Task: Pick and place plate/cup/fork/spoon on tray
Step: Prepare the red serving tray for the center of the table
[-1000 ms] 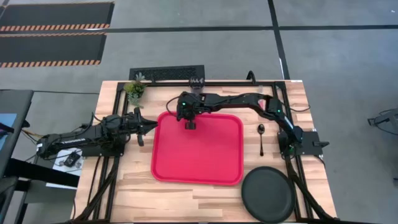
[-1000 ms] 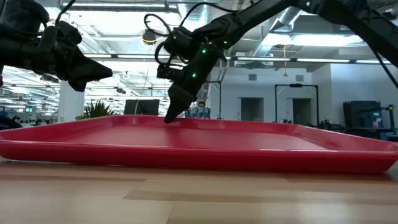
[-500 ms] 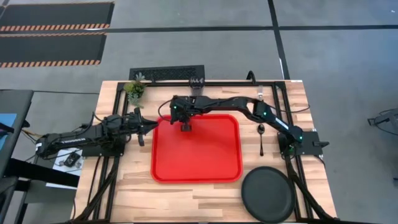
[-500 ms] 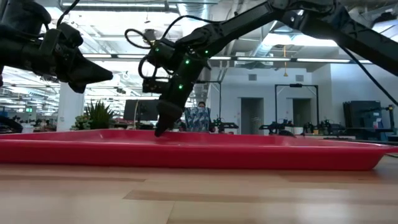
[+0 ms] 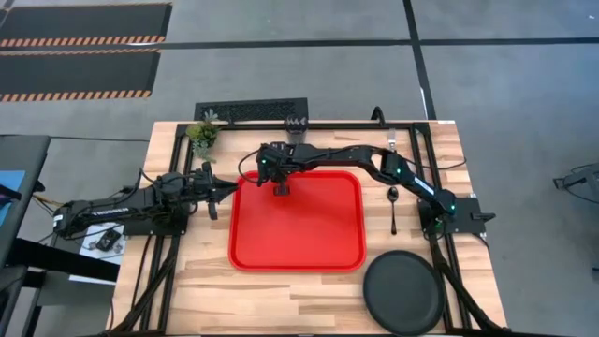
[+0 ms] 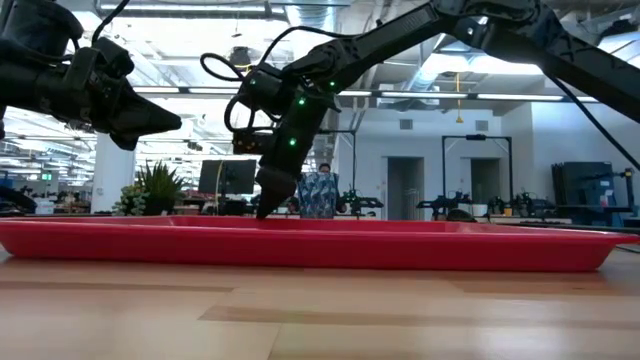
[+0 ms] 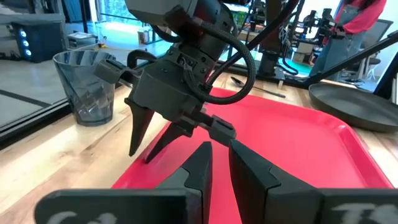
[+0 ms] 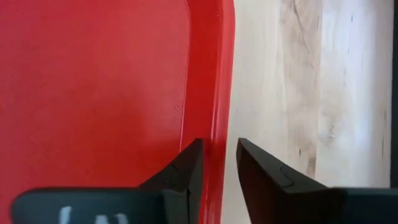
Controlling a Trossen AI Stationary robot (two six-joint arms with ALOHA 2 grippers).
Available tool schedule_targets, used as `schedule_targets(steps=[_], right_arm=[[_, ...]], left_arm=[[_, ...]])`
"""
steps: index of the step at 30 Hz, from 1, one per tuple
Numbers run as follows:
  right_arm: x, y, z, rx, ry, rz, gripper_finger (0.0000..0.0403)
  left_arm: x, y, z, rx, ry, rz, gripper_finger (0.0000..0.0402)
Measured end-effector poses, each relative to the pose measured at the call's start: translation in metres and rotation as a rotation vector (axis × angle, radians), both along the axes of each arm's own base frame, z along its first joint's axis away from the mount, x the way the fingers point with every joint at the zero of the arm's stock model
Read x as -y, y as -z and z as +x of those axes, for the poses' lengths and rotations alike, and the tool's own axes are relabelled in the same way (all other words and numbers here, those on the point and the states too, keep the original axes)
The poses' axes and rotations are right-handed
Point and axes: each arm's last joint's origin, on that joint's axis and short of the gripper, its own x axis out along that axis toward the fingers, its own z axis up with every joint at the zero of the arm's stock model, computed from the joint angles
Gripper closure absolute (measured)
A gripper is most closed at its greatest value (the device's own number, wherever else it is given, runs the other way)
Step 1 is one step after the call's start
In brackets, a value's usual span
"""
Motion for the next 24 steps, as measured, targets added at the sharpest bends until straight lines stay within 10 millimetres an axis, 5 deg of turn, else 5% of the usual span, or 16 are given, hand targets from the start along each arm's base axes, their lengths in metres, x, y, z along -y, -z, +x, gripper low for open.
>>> schedule_targets(steps=[12,17,24], right_arm=[[-0.010,-0.009,0.001,0.011,-0.008,-0.017,0.0233],[-0.022,-0.038,-0.007,0.008,0.001,-0.035,0.0282],[-0.033,-0.047,-0.019,0.044,-0.003,0.065,0.0391]], left_arm=[[0.000,0.000,0.000,0.004,-0.002,-0.017,0.0359],[0.000,0.000,0.000,0.004,-0.004,-0.033,0.0359],[0.000,0.001,0.001,-0.006,0.018,-0.049,0.0359]])
